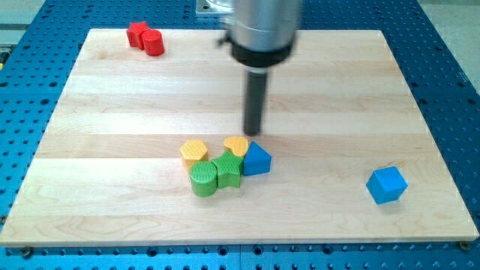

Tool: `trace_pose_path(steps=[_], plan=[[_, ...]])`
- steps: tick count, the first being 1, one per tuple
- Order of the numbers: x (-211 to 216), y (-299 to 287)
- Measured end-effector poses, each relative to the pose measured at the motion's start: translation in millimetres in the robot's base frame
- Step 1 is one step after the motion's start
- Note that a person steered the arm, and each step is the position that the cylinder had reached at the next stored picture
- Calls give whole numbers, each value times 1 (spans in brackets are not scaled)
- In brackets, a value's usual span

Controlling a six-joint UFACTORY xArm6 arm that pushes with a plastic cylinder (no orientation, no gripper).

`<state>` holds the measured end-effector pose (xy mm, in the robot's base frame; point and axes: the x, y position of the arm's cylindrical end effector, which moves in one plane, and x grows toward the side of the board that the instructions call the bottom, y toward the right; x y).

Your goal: Place the triangle left to the cube

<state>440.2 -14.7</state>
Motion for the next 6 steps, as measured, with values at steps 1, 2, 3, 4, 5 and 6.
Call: trace_pose_path(steps=[1, 2, 3, 4, 5, 6], plan=[[46, -36], [65, 85], [69, 137], [62, 58], [120, 59], [121, 110]])
